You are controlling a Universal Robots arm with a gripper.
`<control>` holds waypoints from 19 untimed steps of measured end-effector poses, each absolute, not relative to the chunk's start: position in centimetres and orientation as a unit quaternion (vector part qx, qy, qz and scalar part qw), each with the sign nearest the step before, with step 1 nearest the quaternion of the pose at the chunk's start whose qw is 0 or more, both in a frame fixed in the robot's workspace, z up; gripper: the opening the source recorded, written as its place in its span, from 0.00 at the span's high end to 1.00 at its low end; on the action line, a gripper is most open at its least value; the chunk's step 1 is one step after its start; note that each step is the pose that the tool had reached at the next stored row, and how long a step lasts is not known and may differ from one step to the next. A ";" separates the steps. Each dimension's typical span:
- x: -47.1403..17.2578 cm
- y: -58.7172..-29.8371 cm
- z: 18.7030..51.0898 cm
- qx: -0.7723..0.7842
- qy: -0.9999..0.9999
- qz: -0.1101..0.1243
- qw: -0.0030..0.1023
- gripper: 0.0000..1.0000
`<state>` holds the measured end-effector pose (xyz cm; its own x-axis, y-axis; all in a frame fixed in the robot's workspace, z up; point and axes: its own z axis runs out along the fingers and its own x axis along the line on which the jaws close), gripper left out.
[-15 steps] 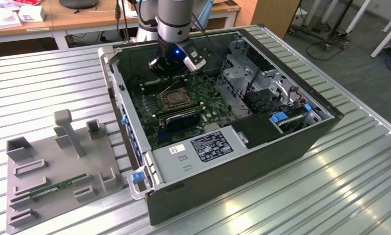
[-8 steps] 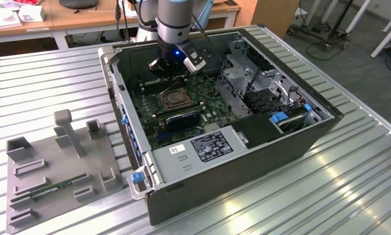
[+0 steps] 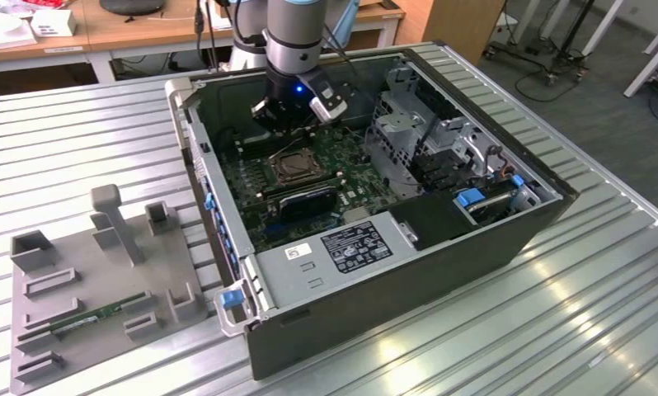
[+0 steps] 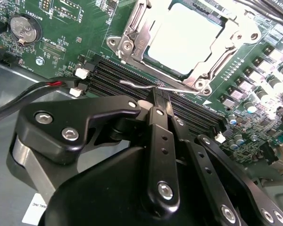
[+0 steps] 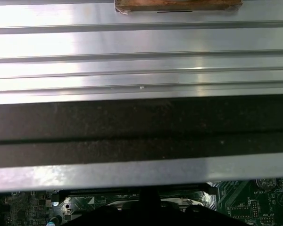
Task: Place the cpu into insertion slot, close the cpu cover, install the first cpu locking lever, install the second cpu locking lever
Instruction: 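Install the first cpu locking lever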
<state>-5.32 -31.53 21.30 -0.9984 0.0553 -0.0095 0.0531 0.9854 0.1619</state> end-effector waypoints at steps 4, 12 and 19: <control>-5.2 -31.5 21.3 0.027 0.996 0.081 0.007 0.89; -5.1 -31.5 21.3 0.027 0.996 0.081 0.007 0.89; -5.1 -31.5 21.2 0.027 0.996 0.081 0.007 0.89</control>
<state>-5.06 -31.53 21.19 -0.9984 0.0554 -0.0095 0.0531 0.9854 0.1618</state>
